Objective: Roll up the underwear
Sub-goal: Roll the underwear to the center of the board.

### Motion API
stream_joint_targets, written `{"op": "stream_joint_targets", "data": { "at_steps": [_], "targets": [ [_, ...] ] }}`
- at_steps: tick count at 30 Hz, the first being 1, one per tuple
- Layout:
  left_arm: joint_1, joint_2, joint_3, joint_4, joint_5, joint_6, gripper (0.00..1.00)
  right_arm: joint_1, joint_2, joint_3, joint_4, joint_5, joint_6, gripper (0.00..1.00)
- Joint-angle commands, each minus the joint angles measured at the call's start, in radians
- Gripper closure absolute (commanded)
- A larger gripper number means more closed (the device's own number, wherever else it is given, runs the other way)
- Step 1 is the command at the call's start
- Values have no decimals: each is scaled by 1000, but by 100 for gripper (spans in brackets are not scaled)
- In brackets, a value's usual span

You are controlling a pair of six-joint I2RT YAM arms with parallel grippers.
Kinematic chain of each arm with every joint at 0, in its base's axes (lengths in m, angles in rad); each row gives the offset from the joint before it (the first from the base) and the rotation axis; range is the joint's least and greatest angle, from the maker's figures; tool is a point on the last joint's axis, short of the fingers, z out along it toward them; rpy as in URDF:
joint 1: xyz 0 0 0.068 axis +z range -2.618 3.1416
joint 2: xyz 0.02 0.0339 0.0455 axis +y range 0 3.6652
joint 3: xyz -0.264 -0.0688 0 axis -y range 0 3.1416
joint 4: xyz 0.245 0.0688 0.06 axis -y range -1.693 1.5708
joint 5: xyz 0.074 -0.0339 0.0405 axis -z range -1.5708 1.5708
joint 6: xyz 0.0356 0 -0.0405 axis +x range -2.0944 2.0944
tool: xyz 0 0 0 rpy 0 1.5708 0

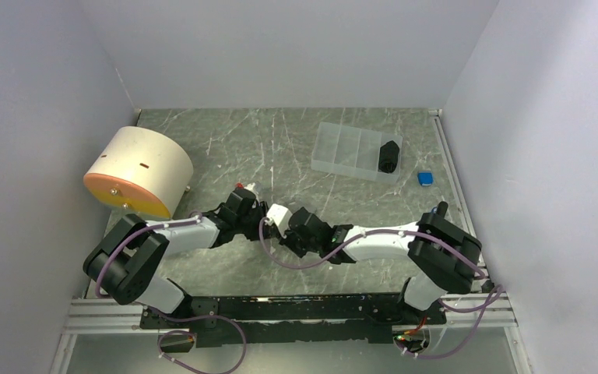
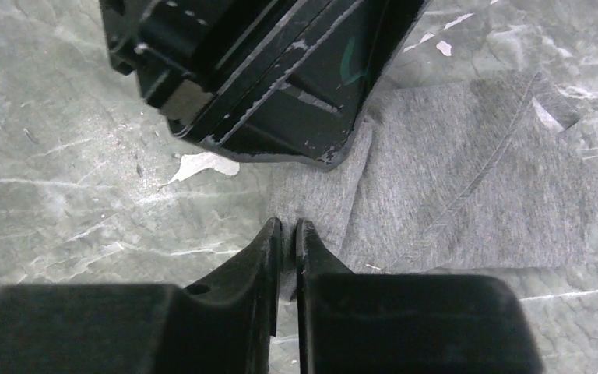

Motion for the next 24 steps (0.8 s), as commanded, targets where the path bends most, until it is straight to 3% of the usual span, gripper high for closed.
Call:
{"op": "stream_joint_targets", "data": {
  "at_steps": [1,5,11,18,24],
  "targets": [
    [-5,-9,-13,-64,-41,17,56,-66,-4,0,63,-120,71,92],
    [-5,-69,-28,-29,-34,0,44,-229,1,-95,211,-444,235,94],
    [-5,-164,-56,23,-38,-8,30,-393,89,-151,386,-711,394,94],
    [-6,-88,-35,70,5,23,35,-480,179,-163,498,-793,514,91],
    [-7,-15,-15,88,-13,23,39,-511,168,-143,444,-788,496,86]
  ]
}}
